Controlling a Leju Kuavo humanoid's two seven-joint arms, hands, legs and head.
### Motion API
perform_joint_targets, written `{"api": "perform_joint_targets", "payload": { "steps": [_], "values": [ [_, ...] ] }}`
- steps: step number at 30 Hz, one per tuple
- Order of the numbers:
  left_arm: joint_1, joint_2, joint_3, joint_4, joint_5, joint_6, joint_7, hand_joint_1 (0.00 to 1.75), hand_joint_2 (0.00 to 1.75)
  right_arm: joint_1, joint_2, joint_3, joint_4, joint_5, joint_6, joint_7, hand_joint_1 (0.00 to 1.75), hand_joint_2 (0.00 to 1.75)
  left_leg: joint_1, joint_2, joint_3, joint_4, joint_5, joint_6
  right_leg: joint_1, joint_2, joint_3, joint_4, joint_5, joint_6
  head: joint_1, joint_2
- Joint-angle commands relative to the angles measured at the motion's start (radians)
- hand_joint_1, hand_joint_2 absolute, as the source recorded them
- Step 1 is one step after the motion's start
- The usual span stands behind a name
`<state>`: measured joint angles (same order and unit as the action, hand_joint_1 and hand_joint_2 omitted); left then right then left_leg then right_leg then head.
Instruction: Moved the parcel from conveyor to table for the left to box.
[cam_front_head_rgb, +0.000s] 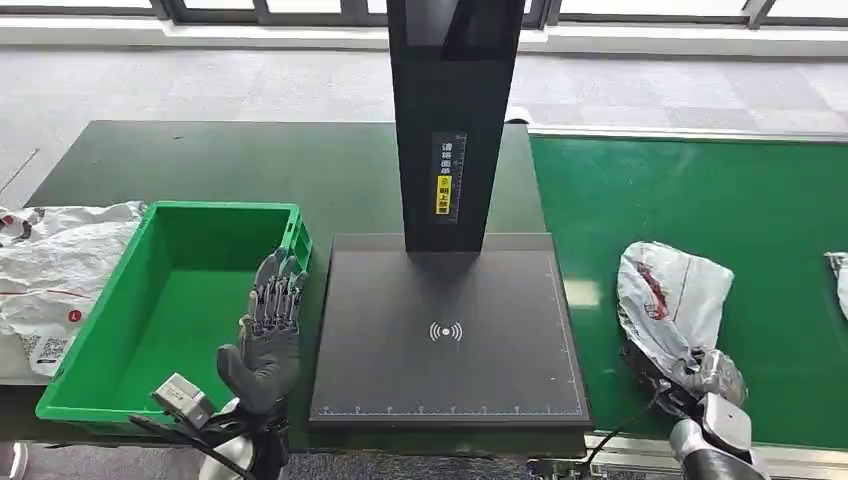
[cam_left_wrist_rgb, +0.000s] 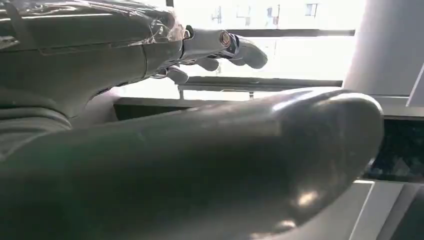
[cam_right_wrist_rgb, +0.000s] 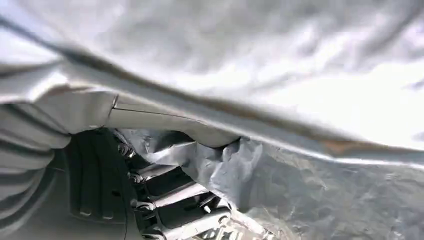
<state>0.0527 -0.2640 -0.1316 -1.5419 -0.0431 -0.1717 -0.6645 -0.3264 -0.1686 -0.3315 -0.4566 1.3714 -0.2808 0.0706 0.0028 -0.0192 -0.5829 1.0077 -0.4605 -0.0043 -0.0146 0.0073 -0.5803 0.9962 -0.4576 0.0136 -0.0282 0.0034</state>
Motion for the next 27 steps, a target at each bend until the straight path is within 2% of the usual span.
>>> {"api": "perform_joint_targets", "payload": {
  "steps": [1,2,3,4,5,6,9,10,12,14,17,18,20,21,23,24,27],
  "values": [
    [0.048,-0.016,0.076,-0.069,-0.021,0.002,0.025,0.0,0.0,0.04,0.151,-0.083,-0.313,-0.126,-0.223,-0.212,1.75,1.75,0.0,0.008,0.001,-0.001,-0.001,-0.001,0.0,0.006,-0.001,-0.001,0.001,-0.001,0.0,0.0],
    [0.054,-0.015,0.075,-0.071,-0.022,0.003,0.024,0.0,0.0,0.058,0.163,-0.072,-0.37,-0.126,-0.2,-0.204,1.75,1.75,0.0,0.01,0.001,-0.001,-0.001,-0.001,0.001,0.008,-0.002,-0.001,0.002,-0.001,0.0,0.0],
    [0.059,-0.018,0.077,-0.067,-0.02,0.004,0.014,0.0,0.0,0.116,0.198,-0.035,-0.517,-0.197,-0.228,-0.306,1.75,1.75,0.0,0.009,0.0,-0.001,-0.001,-0.001,0.0,0.007,-0.002,0.0,0.001,-0.001,0.0,0.0],
    [0.061,-0.019,0.077,-0.063,-0.019,0.004,0.008,0.0,0.0,0.159,0.225,-0.004,-0.62,-0.249,-0.249,-0.363,1.75,1.75,0.0,0.011,0.001,-0.002,-0.002,-0.001,0.0,0.008,-0.002,0.0,0.001,-0.002,0.0,0.0],
    [0.062,-0.02,0.075,-0.057,-0.02,0.005,0.001,0.0,0.0,0.207,0.246,0.03,-0.71,-0.246,-0.237,-0.332,1.75,1.75,0.0,0.005,-0.001,-0.001,-0.001,-0.001,0.0,0.004,-0.003,0.0,0.0,-0.001,0.0,0.0],
    [0.062,-0.021,0.073,-0.055,-0.023,0.002,-0.007,0.0,0.0,0.242,0.262,0.073,-0.78,-0.302,-0.25,-0.397,1.75,1.75,0.0,0.005,0.0,-0.001,-0.001,-0.001,0.001,0.003,-0.002,0.0,0.0,-0.002,0.0,0.0],
    [0.06,-0.022,0.069,-0.053,-0.027,0.003,-0.01,0.0,0.0,0.269,0.273,0.11,-0.825,-0.295,-0.253,-0.368,1.75,1.75,0.001,0.003,0.0,-0.001,-0.001,-0.002,0.002,0.001,-0.001,0.0,-0.001,-0.003,0.0,0.0],
    [0.057,-0.019,0.067,-0.051,-0.026,0.002,-0.013,0.0,0.0,0.288,0.276,0.151,-0.863,-0.336,-0.309,-0.458,1.75,1.75,0.001,0.004,0.001,-0.002,-0.002,-0.002,0.001,0.002,-0.001,0.0,-0.002,-0.003,0.0,0.0],
    [0.052,-0.015,0.065,-0.042,-0.024,0.001,-0.016,0.0,0.0,0.329,0.304,0.208,-0.948,-0.345,-0.328,-0.485,1.75,1.75,0.001,0.003,0.001,-0.002,-0.002,-0.002,0.001,0.001,0.0,0.0,-0.002,-0.004,0.0,0.0],
    [0.047,-0.011,0.063,-0.029,-0.022,0.0,-0.022,0.0,0.0,0.371,0.318,0.294,-1.048,-0.331,-0.327,-0.46,1.75,1.75,0.001,0.002,-0.001,-0.001,-0.001,-0.001,0.001,0.001,-0.002,0.001,-0.003,-0.003,0.0,0.0],
    [0.047,-0.008,0.06,-0.021,-0.021,-0.002,-0.025,0.0,0.0,0.384,0.307,0.36,-1.08,-0.346,-0.306,-0.453,1.75,1.75,0.001,0.006,0.0,-0.001,-0.002,-0.002,0.001,0.003,-0.001,0.001,-0.003,-0.003,0.0,0.0],
    [0.043,-0.01,0.061,-0.012,-0.019,-0.007,-0.029,0.0,0.0,0.39,0.31,0.424,-1.082,-0.349,-0.267,-0.45,1.75,1.75,0.001,0.003,0.0,-0.001,-0.002,-0.003,0.001,0.002,-0.002,0.001,-0.003,-0.003,0.0,0.0],
    [0.037,-0.013,0.058,-0.003,-0.019,-0.011,-0.029,0.0,0.0,0.382,0.317,0.47,-1.047,-0.415,-0.194,-0.449,1.75,1.75,0.001,0.003,-0.001,-0.001,-0.002,-0.003,0.001,0.001,-0.002,0.001,-0.003,-0.003,0.0,0.0],
    [0.032,-0.014,0.055,0.003,-0.019,-0.011,-0.026,0.0,0.0,0.376,0.324,0.477,-1.025,-0.413,-0.207,-0.452,1.75,1.75,0.001,0.004,0.001,-0.002,-0.002,-0.004,0.001,0.002,-0.001,0.0,-0.003,-0.003,0.0,0.0],
    [0.022,-0.011,0.047,0.018,-0.019,-0.016,-0.027,0.0,0.0,0.337,0.332,0.51,-0.904,-0.446,-0.154,-0.446,1.75,1.75,0.002,0.004,0.002,-0.002,-0.002,-0.003,0.002,0.002,0.0,-0.001,-0.002,-0.003,0.0,0.0],
    [0.021,-0.011,0.046,0.022,-0.019,-0.015,-0.029,0.0,0.0,0.325,0.336,0.512,-0.869,-0.453,-0.172,-0.46,1.75,1.75,0.002,0.005,0.001,-0.002,-0.002,-0.003,0.002,0.003,-0.001,-0.001,-0.002,-0.003,0.0,0.0],
    [0.022,-0.01,0.045,0.02,-0.018,-0.015,-0.03,0.0,0.0,0.319,0.333,0.514,-0.852,-0.478,-0.158,-0.469,1.75,1.75,0.002,0.006,0.003,-0.004,-0.001,-0.004,0.002,0.003,0.001,-0.002,-0.001,-0.003,0.0,0.0]
  ]
}}
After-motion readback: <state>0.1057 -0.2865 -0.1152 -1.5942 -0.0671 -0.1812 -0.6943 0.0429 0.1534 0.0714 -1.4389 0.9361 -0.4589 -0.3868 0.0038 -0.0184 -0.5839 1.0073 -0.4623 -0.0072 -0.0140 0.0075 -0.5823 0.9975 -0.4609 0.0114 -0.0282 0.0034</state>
